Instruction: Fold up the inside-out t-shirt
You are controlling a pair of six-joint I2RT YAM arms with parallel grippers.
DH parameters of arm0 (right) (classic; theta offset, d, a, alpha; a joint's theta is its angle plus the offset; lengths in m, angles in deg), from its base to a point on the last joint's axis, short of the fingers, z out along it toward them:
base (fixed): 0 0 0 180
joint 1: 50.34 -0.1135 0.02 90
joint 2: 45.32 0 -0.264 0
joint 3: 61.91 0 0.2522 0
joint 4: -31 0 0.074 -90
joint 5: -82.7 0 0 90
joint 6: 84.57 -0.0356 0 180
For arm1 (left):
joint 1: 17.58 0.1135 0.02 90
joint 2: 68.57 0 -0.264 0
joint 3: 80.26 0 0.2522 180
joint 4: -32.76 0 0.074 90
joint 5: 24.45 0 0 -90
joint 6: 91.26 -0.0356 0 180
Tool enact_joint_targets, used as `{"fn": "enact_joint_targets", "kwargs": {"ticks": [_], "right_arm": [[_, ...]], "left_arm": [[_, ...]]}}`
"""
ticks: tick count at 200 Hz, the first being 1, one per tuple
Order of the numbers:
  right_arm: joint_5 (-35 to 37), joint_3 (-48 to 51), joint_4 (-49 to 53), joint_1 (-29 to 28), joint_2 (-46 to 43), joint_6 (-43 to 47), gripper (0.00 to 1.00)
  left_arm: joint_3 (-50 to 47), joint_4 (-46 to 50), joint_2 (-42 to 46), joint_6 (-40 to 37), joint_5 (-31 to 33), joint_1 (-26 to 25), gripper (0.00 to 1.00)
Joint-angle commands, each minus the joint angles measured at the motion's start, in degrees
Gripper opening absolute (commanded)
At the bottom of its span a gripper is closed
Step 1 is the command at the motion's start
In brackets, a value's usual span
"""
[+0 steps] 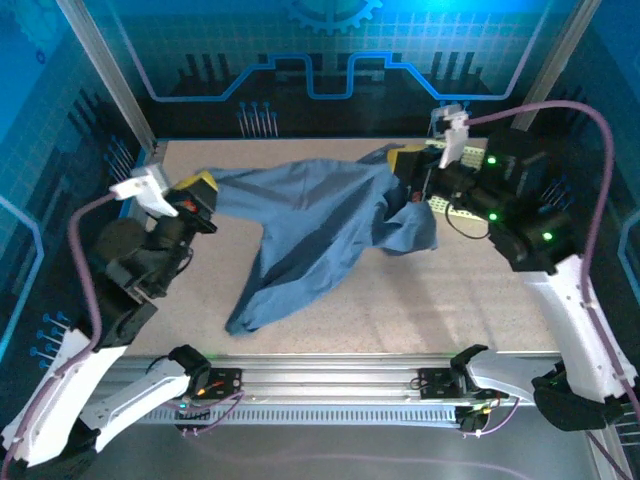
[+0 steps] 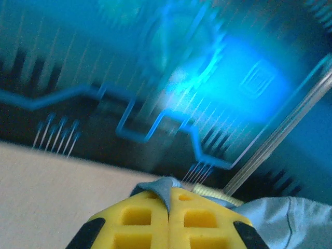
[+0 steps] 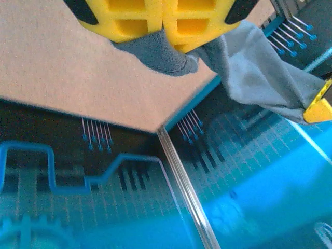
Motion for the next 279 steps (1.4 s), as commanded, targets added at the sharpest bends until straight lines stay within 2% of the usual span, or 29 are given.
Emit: {"fn": "enact_joint_targets", "kwargs": {"ticks": [1, 18, 30, 40, 53, 69, 103, 141, 170, 195, 215, 235, 263, 274, 279], "right_arm": [[0.5, 2.2, 2.8, 0.4, 0.0, 1.4, 0.00], [3.1, 10.0, 1.3, 0.4, 0.6, 0.7, 0.00], [4.4, 16.5, 0.6, 0.4, 2.8, -0.4, 0.00], [4.8, 21.5, -0.4, 0.4, 5.0, -1.5, 0.00], [4.8, 27.5, -3.2, 0.4, 7.6, -2.7, 0.00], [3.8, 30.8, -5.8, 0.5, 9.0, -3.8, 0.00], [5.7, 31.9, -6.8, 0.5, 7.1, -3.4, 0.00], [10.7, 36.0, -6.1, 1.3, 4.2, -3.9, 0.00], [8.7, 39.4, -7.7, 2.3, 2.1, -4.9, 0.00], [6.7, 41.3, -9.6, 2.3, 2.3, -5.5, 0.00], [5.8, 41.2, -10.0, 2.3, 5.8, -6.0, 0.00], [3.4, 38.4, -11.2, 1.9, 9.2, -5.9, 0.00], [4.2, 33.3, -10.0, 1.4, 13.2, -4.2, 0.00], [4.4, 31.9, -9.4, 1.4, 15.6, -4.2, 0.06], [3.9, 31.1, -9.4, 1.3, 17.2, -4.1, 0.14]], "left_arm": [[-1.6, -2.8, -1.3, -4.4, 0.0, 0.5, 0.00], [-2.4, 6.5, -9.4, -1.7, 5.2, 0.5, 0.00], [-3.7, 14.6, -15.5, 4.0, 8.3, 1.5, 0.00], [-7.5, 15.9, -17.9, 8.3, 4.1, 4.2, 0.00], [-13.5, 12.8, -18.2, 12.6, -3.1, 7.8, 0.00], [-17.9, 8.4, -15.8, 14.4, -8.5, 10.5, 0.00], [-20.7, 3.9, -9.2, 12.1, -9.1, 10.7, 0.00], [-30.0, -0.3, -1.2, 13.5, -7.7, 10.9, 0.00], [-33.8, -2.1, 0.0, 13.9, -10.1, 10.8, 0.00], [-36.3, -1.2, -0.8, 15.6, -8.7, 10.9, 0.00], [-37.2, -1.4, -5.1, 15.8, -8.2, 11.4, 0.00], [-35.2, -1.3, -10.4, 15.0, -8.6, 12.5, 0.00], [-32.0, 1.0, -13.6, 15.0, -6.4, 14.5, 0.00], [-31.4, 2.6, -14.9, 16.1, -6.3, 16.3, 0.00], [-31.5, 3.0, -15.4, 16.7, -6.6, 17.2, 0.00]]}}
